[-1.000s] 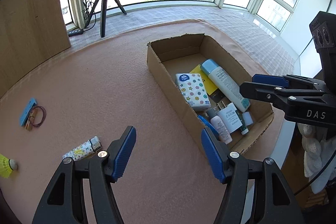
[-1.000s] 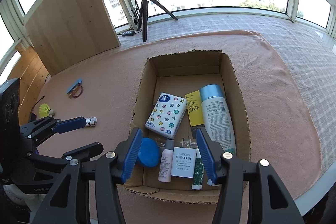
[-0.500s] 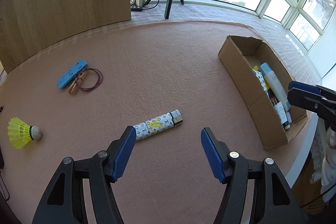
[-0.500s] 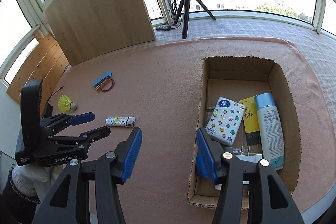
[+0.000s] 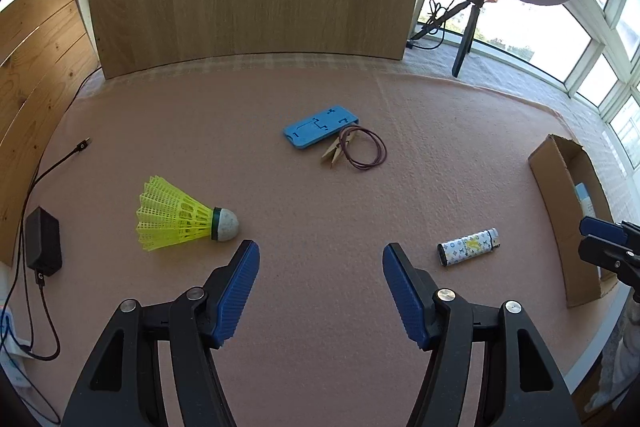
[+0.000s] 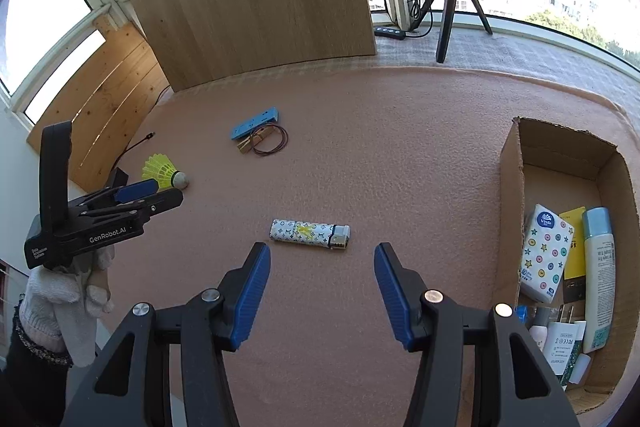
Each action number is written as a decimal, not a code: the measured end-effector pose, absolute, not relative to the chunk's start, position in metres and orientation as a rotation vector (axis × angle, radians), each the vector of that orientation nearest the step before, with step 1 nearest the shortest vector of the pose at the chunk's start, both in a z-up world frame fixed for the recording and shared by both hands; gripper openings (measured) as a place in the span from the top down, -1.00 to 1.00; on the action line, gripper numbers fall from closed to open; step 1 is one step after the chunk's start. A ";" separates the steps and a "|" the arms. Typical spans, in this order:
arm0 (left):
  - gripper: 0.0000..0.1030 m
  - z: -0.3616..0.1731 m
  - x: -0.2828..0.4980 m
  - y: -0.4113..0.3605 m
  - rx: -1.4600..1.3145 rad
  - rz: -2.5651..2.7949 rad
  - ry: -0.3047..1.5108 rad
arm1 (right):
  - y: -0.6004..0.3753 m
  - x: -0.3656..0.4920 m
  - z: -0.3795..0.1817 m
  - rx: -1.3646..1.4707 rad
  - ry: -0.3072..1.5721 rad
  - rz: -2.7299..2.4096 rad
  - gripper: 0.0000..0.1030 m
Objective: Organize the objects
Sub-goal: 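Withdraw both tools from the box toward the yellow shuttlecock, then grip the shuttlecock cork with the right gripper while the left grips its feathers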
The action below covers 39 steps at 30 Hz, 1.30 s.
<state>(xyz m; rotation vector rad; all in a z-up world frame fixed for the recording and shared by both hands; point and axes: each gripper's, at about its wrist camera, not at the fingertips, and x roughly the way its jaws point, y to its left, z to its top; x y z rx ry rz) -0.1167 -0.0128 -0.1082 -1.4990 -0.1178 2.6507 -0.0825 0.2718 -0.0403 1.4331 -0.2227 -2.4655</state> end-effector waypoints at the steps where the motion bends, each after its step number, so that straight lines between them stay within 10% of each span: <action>1: -0.31 -0.109 -0.116 -0.023 -1.504 2.663 -0.127 | 0.265 -0.087 -0.041 1.431 -0.217 -2.453 0.03; 39: -0.23 -0.151 -0.139 -0.129 -1.526 2.585 -0.053 | 0.040 -0.219 -0.132 1.586 -0.299 -2.036 0.20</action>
